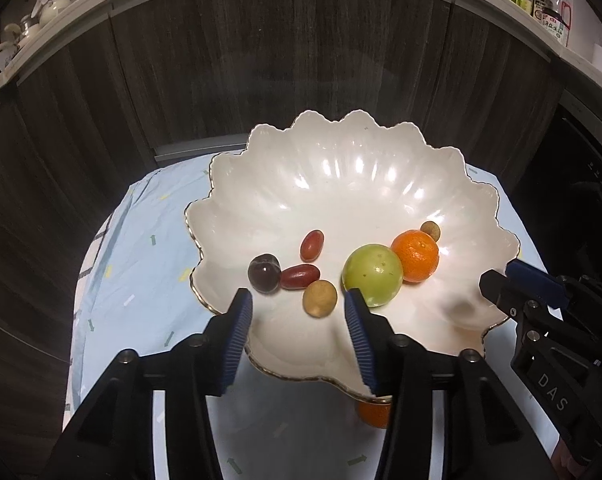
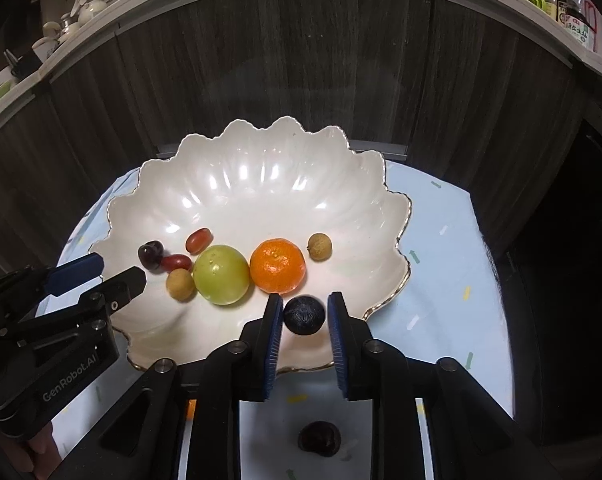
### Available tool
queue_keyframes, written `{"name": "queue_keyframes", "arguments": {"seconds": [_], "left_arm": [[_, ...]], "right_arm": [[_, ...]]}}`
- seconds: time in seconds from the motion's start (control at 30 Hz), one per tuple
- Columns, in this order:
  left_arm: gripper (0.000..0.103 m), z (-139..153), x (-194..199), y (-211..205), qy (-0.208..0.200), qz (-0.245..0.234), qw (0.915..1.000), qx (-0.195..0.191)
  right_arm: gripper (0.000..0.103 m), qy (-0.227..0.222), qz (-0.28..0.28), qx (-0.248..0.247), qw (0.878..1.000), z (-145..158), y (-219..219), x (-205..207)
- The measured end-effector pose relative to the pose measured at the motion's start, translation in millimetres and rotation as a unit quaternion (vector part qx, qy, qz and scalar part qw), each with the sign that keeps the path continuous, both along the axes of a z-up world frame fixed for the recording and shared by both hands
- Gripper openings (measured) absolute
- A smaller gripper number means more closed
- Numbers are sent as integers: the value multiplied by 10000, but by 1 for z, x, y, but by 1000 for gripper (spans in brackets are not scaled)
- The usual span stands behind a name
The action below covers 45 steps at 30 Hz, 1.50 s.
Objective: Organize fruits
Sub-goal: 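Open both grippers to drop the brown fruit and blueberry into the bowl, then withdraw both open grippers toward the mandarin and dark red cherry on the cloth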
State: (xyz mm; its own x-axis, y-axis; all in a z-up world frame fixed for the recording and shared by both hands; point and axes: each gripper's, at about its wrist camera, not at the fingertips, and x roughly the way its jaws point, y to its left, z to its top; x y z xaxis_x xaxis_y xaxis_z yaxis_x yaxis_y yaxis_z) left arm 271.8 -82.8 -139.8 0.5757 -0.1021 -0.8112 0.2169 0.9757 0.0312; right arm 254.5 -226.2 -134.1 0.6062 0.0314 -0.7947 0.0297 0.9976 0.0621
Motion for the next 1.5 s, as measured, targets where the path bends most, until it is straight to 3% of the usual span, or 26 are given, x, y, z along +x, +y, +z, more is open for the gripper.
{"name": "queue_keyframes", "arguments": {"seconds": [0.1,0.27,0.33,0.43,0.7,1.1,1.5], "left_arm": [[58,3,-3,1,-40,23,10000,10],[65,9,-8,1,-115,57,9999,30],[67,12,-10,2,-139,78,9999,32],[72,17,-14,2,-180,94,9998,63],[85,34,-30,-1,-333,123,9994,32],[88,41,-56,-13,-401,-10,9992,4],[88,23,-77,-20,-278,-154,9995,32]], "right_arm": [[49,-93,-78,-39,9999,4,-1,-3],[56,-207,-148,-63,9997,13,-3,-7],[70,-249,-210,-95,9994,16,-5,-10],[80,-374,-339,-209,9985,22,-8,-16],[80,-550,-469,-263,9970,39,-15,-32],[80,-591,-593,-301,9960,45,-30,-61],[80,-384,-618,-206,9971,22,-36,-80]]}}
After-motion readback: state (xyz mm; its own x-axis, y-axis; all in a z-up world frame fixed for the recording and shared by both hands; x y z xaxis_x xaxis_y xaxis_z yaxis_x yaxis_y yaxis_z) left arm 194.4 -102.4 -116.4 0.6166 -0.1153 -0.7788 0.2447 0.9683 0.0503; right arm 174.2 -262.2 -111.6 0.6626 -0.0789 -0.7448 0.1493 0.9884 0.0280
